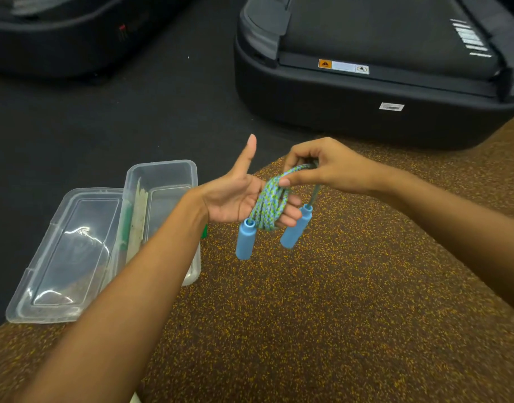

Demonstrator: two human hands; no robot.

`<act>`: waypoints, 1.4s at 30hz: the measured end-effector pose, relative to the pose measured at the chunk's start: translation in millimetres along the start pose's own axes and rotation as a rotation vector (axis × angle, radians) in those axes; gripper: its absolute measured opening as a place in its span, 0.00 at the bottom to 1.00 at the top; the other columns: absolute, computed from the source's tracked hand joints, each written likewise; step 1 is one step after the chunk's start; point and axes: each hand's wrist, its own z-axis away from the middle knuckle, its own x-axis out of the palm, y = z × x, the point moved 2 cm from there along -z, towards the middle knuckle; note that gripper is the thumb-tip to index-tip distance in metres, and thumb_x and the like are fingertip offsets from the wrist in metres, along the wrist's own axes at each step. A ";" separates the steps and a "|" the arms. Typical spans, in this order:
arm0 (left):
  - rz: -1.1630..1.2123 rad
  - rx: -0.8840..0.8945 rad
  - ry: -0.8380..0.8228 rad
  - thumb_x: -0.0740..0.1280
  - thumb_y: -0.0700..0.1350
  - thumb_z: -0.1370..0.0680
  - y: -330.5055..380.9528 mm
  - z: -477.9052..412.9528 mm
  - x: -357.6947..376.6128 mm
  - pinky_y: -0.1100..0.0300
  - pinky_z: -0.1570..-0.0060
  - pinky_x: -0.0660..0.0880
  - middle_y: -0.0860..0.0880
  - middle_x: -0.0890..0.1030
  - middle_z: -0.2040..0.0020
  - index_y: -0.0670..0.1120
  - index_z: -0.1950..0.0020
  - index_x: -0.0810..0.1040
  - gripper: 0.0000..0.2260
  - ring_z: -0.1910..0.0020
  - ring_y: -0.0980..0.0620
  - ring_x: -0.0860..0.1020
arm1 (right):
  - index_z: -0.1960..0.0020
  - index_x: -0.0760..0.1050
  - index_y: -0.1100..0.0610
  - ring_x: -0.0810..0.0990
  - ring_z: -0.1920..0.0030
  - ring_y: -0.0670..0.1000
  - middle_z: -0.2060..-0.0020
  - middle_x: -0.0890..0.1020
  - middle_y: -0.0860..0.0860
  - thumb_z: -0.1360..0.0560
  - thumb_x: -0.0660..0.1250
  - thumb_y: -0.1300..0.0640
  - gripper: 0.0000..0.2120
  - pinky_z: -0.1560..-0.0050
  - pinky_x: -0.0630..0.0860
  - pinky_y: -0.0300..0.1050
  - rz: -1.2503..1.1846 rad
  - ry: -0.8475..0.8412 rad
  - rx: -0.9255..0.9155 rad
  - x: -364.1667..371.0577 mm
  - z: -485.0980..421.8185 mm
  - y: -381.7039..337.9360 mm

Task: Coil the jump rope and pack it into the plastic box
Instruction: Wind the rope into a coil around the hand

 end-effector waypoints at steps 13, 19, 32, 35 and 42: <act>-0.009 0.028 0.014 0.40 0.74 0.33 4.5 6.8 -3.7 0.58 0.56 0.79 0.44 0.83 0.64 0.40 0.57 0.82 0.45 0.65 0.48 0.81 | 0.48 0.80 0.58 0.77 0.55 0.44 0.59 0.77 0.42 0.28 0.68 0.58 0.10 0.51 0.72 0.39 0.128 -0.012 0.039 3.2 1.7 39.6; -0.042 0.013 0.036 0.43 0.73 0.34 3.5 10.5 -3.0 0.59 0.61 0.76 0.46 0.77 0.74 0.42 0.66 0.79 0.39 0.74 0.50 0.76 | 0.48 0.79 0.65 0.78 0.61 0.40 0.60 0.80 0.50 0.27 0.66 0.66 0.09 0.56 0.75 0.35 0.034 -0.104 0.133 9.1 1.8 46.8; 0.023 0.069 0.133 0.39 0.73 0.33 2.4 8.9 -3.5 0.62 0.71 0.75 0.50 0.71 0.82 0.43 0.73 0.77 0.41 0.84 0.54 0.70 | 0.43 0.76 0.61 0.71 0.61 0.45 0.58 0.76 0.54 0.23 0.55 0.68 0.14 0.63 0.69 0.28 -0.083 -0.090 0.268 11.9 11.4 55.5; 0.208 0.200 0.068 0.39 0.75 0.33 3.9 7.1 -5.6 0.61 0.64 0.78 0.48 0.79 0.75 0.41 0.65 0.81 0.44 0.75 0.53 0.78 | 0.40 0.73 0.64 0.72 0.61 0.48 0.61 0.76 0.52 0.22 0.54 0.67 0.14 0.59 0.72 0.33 -0.128 -0.114 0.294 24.5 11.2 58.4; 0.437 0.397 0.080 0.41 0.76 0.32 2.4 0.3 -10.1 0.53 0.48 0.79 0.38 0.83 0.48 0.33 0.44 0.79 0.51 0.50 0.45 0.83 | 0.41 0.70 0.67 0.78 0.64 0.45 0.60 0.78 0.55 0.21 0.55 0.65 0.12 0.58 0.76 0.35 -0.148 -0.182 0.311 47.4 11.8 58.3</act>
